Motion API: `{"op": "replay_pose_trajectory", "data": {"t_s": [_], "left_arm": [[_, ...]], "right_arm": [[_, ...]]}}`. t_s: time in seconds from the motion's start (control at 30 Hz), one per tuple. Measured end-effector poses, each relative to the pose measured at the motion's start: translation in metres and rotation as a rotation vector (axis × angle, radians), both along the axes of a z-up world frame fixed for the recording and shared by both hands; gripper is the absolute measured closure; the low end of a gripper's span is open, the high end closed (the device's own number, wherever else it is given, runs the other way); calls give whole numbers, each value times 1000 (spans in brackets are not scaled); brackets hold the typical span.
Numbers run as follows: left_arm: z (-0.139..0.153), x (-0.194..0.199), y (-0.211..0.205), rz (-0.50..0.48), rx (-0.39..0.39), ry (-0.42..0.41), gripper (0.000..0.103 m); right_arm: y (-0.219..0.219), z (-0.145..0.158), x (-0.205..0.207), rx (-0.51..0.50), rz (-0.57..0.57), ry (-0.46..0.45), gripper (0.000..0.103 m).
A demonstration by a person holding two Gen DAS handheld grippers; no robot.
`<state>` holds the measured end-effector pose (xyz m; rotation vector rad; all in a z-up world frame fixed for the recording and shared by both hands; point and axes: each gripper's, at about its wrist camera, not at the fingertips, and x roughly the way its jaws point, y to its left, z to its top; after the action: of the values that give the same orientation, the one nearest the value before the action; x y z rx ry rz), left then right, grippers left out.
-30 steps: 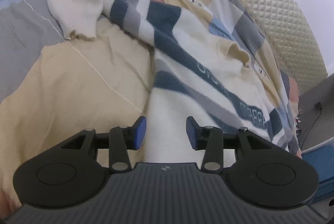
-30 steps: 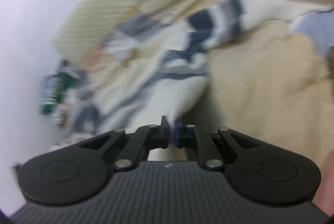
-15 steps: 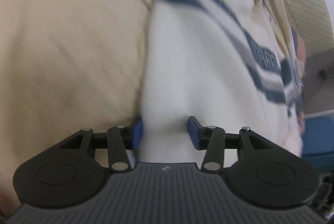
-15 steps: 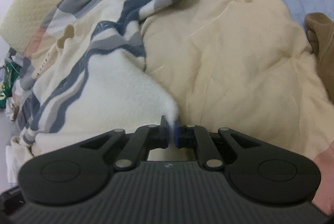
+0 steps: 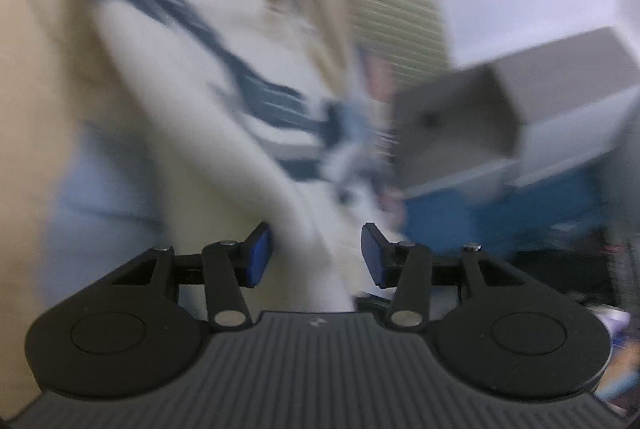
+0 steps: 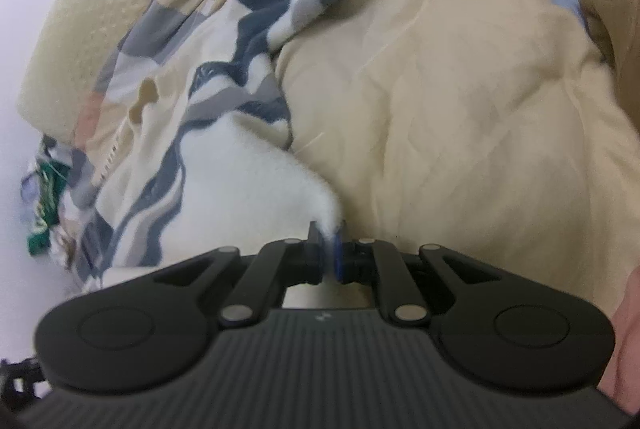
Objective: Fold large clothes
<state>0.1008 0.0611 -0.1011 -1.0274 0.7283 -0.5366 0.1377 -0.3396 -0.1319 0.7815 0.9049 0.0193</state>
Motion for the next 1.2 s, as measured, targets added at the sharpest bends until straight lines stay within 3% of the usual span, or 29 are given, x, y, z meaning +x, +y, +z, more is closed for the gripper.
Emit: {"op": "replay_pose_trajectory", "data": {"t_s": [0.03,0.13,0.27,0.4,0.47,0.53,0.57,0.7,0.8,1.0,1.07,1.1,1.2], "left_arm": [[1,3,-5,-22,-1,-9,49],[-1,15,-23,-50,119,-4,49],[-17,36,-34,-58,171,60,49],[-25,54,-43,-52,218,73,49],[-30,56,-40,-39,211,78,49],[-32,53,-36,-27,197,76,49],[-32,51,-35,-15,193,75,49],[-28,46,-31,40,201,74,49],[-28,38,-22,93,212,91,49],[-28,32,-17,125,213,100,49],[-26,29,-16,135,229,94,49],[-25,27,-16,139,232,93,49],[-25,18,-12,158,220,106,49]], "right_arm": [[0,1,0,-1,2,-2,92],[3,6,-2,-14,12,-20,92],[7,21,-8,-43,57,-73,90],[11,41,-19,-90,110,-162,85],[16,52,-24,-104,151,-215,74],[20,61,-28,-101,184,-270,49],[24,65,-29,-95,212,-300,48],[37,77,-32,-5,323,-413,49],[54,78,-31,9,437,-438,49],[103,50,-11,-169,594,-322,51],[112,42,-7,-160,638,-295,62],[116,39,-7,-147,663,-285,81],[119,39,-13,-143,695,-302,91]]}}
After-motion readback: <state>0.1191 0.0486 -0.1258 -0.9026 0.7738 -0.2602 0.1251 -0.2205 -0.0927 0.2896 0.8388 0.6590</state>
